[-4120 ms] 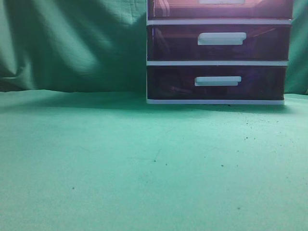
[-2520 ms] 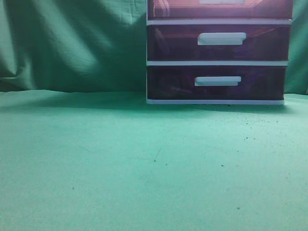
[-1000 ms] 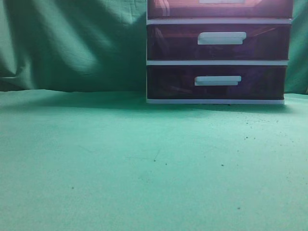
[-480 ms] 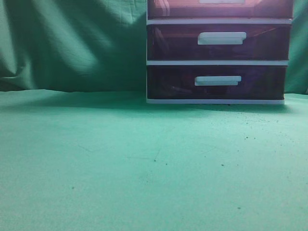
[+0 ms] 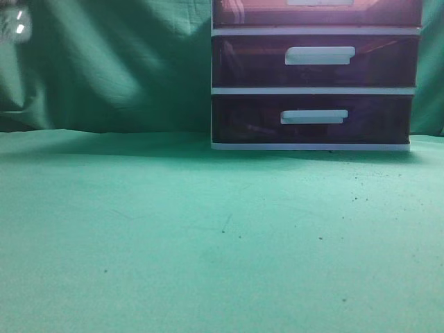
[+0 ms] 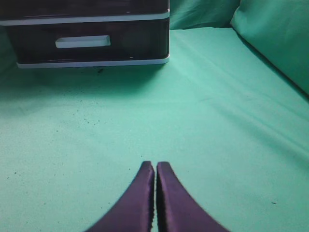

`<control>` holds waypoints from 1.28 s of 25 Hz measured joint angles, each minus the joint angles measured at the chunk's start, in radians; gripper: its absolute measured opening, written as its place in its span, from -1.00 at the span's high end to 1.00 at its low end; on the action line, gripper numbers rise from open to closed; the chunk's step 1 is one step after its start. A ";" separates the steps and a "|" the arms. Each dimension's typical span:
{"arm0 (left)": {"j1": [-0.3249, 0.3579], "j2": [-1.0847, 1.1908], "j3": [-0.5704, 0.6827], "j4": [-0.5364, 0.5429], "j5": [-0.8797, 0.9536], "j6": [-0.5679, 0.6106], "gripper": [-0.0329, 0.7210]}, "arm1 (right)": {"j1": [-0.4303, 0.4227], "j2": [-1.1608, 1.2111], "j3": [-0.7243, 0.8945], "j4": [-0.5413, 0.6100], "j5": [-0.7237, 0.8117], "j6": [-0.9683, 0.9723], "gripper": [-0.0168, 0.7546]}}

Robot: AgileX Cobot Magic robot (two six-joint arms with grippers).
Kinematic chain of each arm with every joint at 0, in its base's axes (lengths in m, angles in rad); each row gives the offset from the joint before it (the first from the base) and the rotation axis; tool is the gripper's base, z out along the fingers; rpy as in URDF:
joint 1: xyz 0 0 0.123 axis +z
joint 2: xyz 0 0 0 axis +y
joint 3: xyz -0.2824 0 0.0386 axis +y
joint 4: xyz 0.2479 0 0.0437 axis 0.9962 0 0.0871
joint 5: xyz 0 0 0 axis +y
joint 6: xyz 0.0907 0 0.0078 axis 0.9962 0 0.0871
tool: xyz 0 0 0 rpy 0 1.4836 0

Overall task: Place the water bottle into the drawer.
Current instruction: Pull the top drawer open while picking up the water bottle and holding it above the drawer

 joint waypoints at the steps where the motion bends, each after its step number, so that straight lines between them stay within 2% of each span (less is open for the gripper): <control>1: -0.031 -0.034 -0.020 0.000 0.039 0.000 0.13 | 0.000 0.000 0.000 0.000 0.000 0.000 0.96; 8: -0.220 -0.152 -0.155 0.000 0.271 0.000 0.13 | 0.000 0.000 0.000 0.003 -0.023 0.000 0.96; 10: -0.265 -0.159 -0.171 0.000 0.321 0.000 0.13 | 0.000 0.000 0.002 0.021 -0.110 0.012 0.96; 16: -0.412 -0.168 -0.174 0.000 0.401 0.000 0.13 | 0.000 0.000 0.002 0.032 -0.520 0.026 0.96; 18: -0.443 -0.168 -0.174 0.000 0.403 0.000 0.13 | 0.000 0.000 0.002 0.032 -0.592 0.026 0.96; 21: -0.454 -0.168 -0.174 0.000 0.405 0.000 0.13 | 0.000 0.000 -0.039 0.032 -0.562 0.026 0.96; 25: -0.454 -0.168 -0.174 0.000 0.405 0.000 0.13 | 0.000 0.063 -0.175 0.032 -0.452 0.026 0.96; 29: -0.454 -0.168 -0.174 0.000 0.405 0.000 0.13 | 0.000 0.237 -0.344 0.032 -0.241 0.021 0.96; 32: -0.454 -0.168 -0.174 0.000 0.403 0.000 0.13 | 0.000 0.411 -0.473 0.023 -0.108 -0.065 0.96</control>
